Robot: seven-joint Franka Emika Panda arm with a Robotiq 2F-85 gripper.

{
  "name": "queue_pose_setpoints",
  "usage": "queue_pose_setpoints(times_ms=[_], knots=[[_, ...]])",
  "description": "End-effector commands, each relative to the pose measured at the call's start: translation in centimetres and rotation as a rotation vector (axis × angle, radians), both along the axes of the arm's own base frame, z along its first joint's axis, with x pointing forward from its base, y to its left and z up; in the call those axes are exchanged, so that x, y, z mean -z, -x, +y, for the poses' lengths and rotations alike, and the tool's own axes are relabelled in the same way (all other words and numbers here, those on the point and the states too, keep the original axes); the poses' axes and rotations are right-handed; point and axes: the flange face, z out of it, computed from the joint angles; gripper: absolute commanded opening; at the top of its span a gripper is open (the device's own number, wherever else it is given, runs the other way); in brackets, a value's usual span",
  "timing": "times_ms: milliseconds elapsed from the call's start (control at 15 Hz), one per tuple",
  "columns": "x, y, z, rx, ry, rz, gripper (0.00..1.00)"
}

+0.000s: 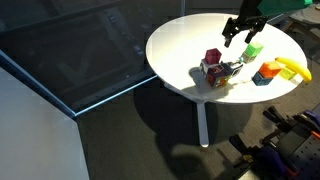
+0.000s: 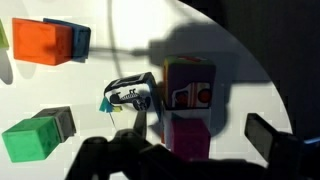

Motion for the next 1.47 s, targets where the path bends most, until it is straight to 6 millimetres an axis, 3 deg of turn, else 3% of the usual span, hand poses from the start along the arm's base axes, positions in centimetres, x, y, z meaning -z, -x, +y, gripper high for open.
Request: queue_pose_setpoints(times_ms=[0,1000,1400], knots=[[0.8,-2.4,-0.1,0.043,-0.006,0.002,1.00],[3.6,-9.4,1.0,0.038,0.021,0.004,1.00],[4.4,-10.9,0.6,0.042,0.035,-0.001,1.00]])
